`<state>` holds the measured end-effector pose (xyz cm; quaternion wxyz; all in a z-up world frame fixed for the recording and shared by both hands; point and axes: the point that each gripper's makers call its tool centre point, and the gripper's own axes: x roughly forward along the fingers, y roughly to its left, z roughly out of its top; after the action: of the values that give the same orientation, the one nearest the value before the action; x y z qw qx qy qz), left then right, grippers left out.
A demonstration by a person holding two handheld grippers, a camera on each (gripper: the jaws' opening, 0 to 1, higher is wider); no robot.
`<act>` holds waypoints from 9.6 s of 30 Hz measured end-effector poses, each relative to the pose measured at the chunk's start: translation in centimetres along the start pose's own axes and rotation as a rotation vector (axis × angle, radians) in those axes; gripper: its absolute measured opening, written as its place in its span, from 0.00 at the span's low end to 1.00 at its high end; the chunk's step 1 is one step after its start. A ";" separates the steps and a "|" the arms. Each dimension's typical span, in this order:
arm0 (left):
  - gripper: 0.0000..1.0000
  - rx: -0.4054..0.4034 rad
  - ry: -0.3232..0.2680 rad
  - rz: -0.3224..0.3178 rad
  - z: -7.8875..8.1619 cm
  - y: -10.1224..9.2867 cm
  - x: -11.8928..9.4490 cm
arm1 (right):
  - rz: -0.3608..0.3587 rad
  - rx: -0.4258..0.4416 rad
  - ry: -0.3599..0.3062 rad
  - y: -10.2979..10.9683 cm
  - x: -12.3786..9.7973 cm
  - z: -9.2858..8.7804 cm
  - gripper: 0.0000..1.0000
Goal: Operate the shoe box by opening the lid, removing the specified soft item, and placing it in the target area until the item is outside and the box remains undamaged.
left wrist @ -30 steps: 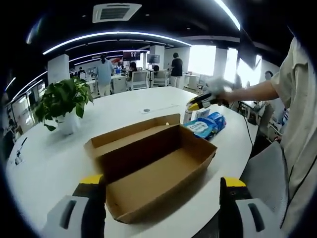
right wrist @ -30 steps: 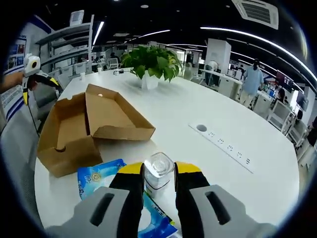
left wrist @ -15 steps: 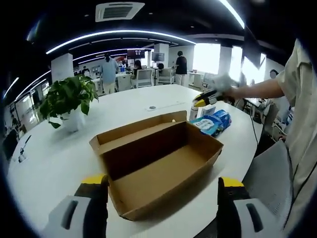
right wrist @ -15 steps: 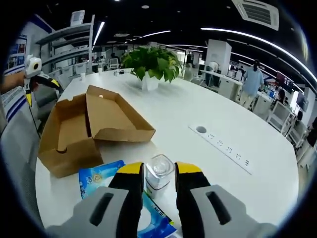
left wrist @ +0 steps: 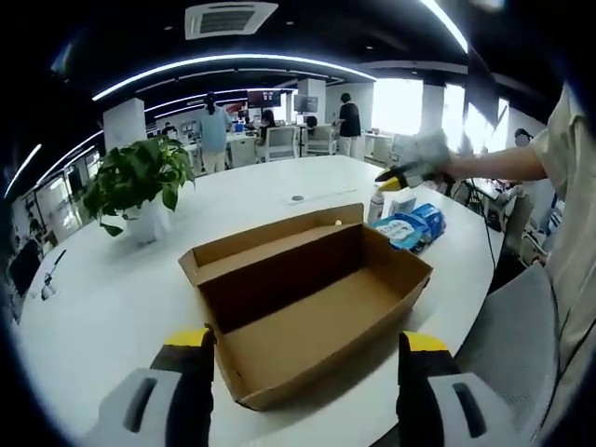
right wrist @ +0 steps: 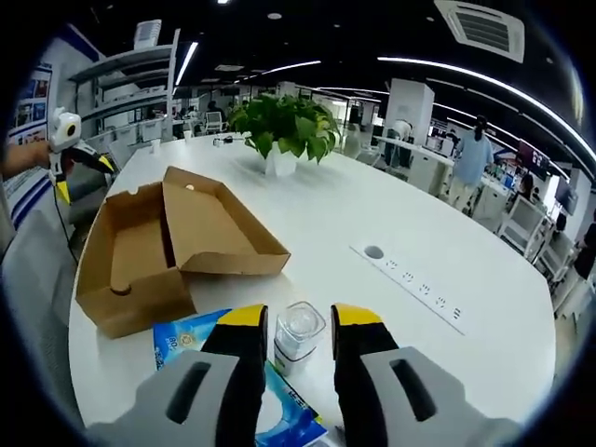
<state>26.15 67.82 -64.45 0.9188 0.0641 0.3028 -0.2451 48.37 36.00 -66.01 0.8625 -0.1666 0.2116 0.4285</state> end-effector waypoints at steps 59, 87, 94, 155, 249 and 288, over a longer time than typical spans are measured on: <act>0.06 -0.359 0.122 0.216 -6.3 6.7 0.9 | 0.095 0.151 0.124 9.5 6.1 1.7 0.11; 0.05 -0.372 0.121 0.220 -6.4 6.6 1.0 | 0.138 0.141 0.067 10.9 5.4 2.8 0.02; 0.05 -0.374 0.130 0.224 -6.4 6.5 1.0 | 0.166 0.118 0.036 11.5 5.0 3.2 0.01; 0.04 -0.449 0.122 0.221 -6.5 6.5 1.0 | 0.087 0.178 0.121 10.1 5.8 1.6 0.05; 0.05 -0.500 0.097 0.189 -6.6 6.4 1.2 | -0.139 0.576 0.365 4.7 11.3 1.2 0.01; 0.04 -0.511 0.057 0.215 -6.4 6.3 1.1 | -0.091 0.549 0.072 6.2 5.5 7.6 0.00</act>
<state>26.62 74.59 -70.49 0.9170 -0.1310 0.3719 -0.0600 48.05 46.80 -63.01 0.8856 0.0490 0.3427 0.3097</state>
